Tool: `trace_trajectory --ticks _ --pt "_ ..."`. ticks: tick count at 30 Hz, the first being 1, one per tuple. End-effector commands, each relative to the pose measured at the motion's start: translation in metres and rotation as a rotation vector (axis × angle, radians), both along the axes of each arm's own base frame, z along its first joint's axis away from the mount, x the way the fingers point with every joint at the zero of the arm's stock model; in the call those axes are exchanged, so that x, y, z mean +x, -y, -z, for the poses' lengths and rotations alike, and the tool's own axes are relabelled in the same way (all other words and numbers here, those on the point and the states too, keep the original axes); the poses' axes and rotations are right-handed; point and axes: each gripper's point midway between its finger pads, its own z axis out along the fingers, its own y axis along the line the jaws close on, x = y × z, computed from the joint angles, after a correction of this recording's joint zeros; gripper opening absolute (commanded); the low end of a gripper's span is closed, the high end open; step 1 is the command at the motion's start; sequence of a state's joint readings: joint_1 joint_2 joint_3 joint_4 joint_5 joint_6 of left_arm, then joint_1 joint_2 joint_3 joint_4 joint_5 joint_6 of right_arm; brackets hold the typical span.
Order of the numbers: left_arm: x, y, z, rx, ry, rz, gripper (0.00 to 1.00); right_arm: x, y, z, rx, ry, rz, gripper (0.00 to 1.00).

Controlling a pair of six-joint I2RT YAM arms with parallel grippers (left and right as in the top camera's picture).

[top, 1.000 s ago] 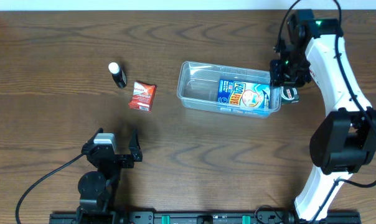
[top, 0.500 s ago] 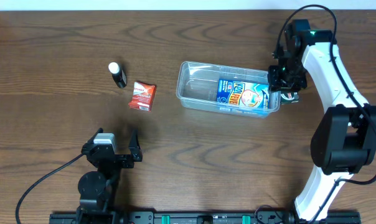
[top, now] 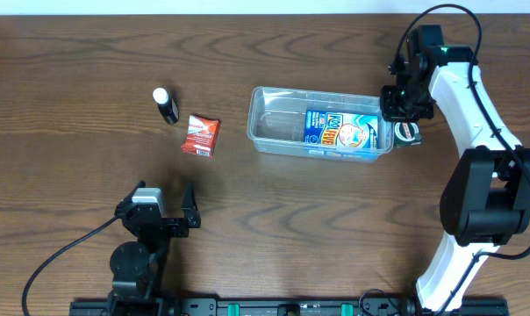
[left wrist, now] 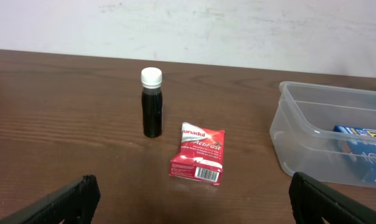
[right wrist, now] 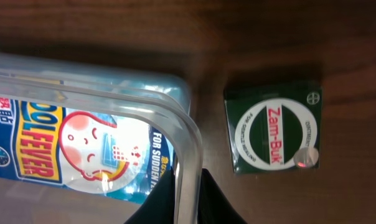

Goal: Pack container

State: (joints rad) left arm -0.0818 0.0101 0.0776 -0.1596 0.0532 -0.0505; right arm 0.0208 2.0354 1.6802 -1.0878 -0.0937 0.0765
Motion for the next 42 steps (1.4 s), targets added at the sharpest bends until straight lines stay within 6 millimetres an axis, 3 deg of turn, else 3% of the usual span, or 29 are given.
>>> trace_trajectory --ticks 1,6,12,17,19,22,26,31,35,42 --pt "0.000 0.002 0.014 0.014 -0.030 0.012 0.98 0.003 0.000 -0.002 -0.003 0.019 -0.029 0.11" --pt "0.000 0.002 0.014 0.014 -0.030 0.011 0.98 0.010 0.000 -0.003 -0.004 0.050 -0.032 0.17" --pt "0.000 0.002 0.014 0.014 -0.030 0.011 0.98 0.013 0.000 -0.005 -0.006 0.066 -0.047 0.35" --pt "0.000 0.002 0.014 0.014 -0.030 0.012 0.98 0.017 0.004 -0.030 -0.008 0.127 -0.044 0.40" --pt "0.000 0.002 0.014 0.014 -0.030 0.012 0.98 0.019 0.010 -0.046 -0.015 0.170 -0.053 0.41" --pt "0.000 0.002 0.014 0.014 -0.030 0.012 0.98 0.019 0.027 -0.068 -0.023 0.222 -0.021 0.54" --pt "0.000 0.002 0.014 0.014 -0.030 0.012 0.98 0.015 0.058 -0.080 -0.039 0.248 0.024 0.56" --pt "0.000 0.002 0.014 0.014 -0.030 0.011 0.98 0.006 0.085 -0.072 -0.054 0.210 0.032 0.56" --pt "0.000 0.002 0.014 0.014 -0.030 0.011 0.98 0.005 0.085 -0.058 -0.073 0.180 -0.083 0.60" --pt "0.000 0.002 0.014 0.014 -0.030 0.011 0.98 0.009 0.083 -0.025 -0.048 0.114 -0.097 0.59"
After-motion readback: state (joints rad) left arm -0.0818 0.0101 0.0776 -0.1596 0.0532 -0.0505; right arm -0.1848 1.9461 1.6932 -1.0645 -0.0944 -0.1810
